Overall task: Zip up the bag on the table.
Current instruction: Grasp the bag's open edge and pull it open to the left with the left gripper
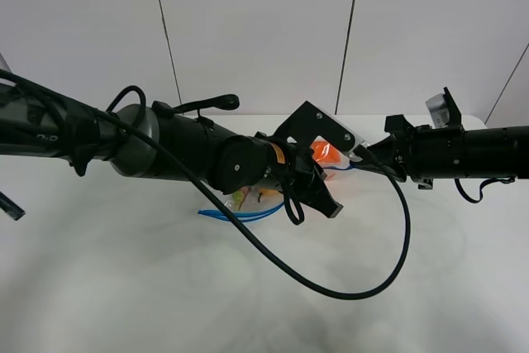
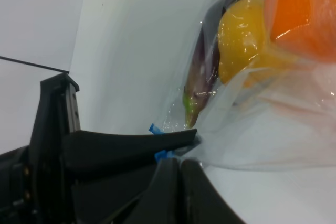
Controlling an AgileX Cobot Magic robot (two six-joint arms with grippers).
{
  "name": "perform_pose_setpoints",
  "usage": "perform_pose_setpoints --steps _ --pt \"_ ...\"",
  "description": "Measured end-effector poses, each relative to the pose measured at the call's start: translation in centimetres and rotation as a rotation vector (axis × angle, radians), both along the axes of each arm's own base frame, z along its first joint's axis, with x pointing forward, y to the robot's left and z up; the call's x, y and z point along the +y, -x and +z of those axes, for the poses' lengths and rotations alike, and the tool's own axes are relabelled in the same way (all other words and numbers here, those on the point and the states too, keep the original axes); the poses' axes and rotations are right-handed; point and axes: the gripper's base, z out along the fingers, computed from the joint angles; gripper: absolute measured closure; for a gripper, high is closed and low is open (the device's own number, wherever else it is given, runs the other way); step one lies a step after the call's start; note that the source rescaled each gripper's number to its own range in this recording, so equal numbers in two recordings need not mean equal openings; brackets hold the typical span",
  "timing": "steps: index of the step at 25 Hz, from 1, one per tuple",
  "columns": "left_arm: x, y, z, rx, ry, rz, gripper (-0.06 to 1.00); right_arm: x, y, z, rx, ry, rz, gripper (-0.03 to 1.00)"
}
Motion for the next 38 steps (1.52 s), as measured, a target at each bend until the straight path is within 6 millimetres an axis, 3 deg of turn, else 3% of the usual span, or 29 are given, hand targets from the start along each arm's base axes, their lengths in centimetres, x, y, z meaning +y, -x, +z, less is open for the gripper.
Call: perform_pose_setpoints --steps 8,23,38 --pt "0.2 -0.2 0.0 -0.022 -0.022 -0.015 0.94 0.0 0.0 0.0 0.000 0.000 0.000 0.97" --pt "2.8 -2.4 -0.3 -0.006 -0.066 0.039 0.94 0.0 0.0 0.0 0.000 0.000 -0.005 0.97" --pt "7.0 -5.0 -0.8 0.011 -0.164 0.084 0.94 0.0 0.0 0.0 0.000 0.001 -0.006 0.97"
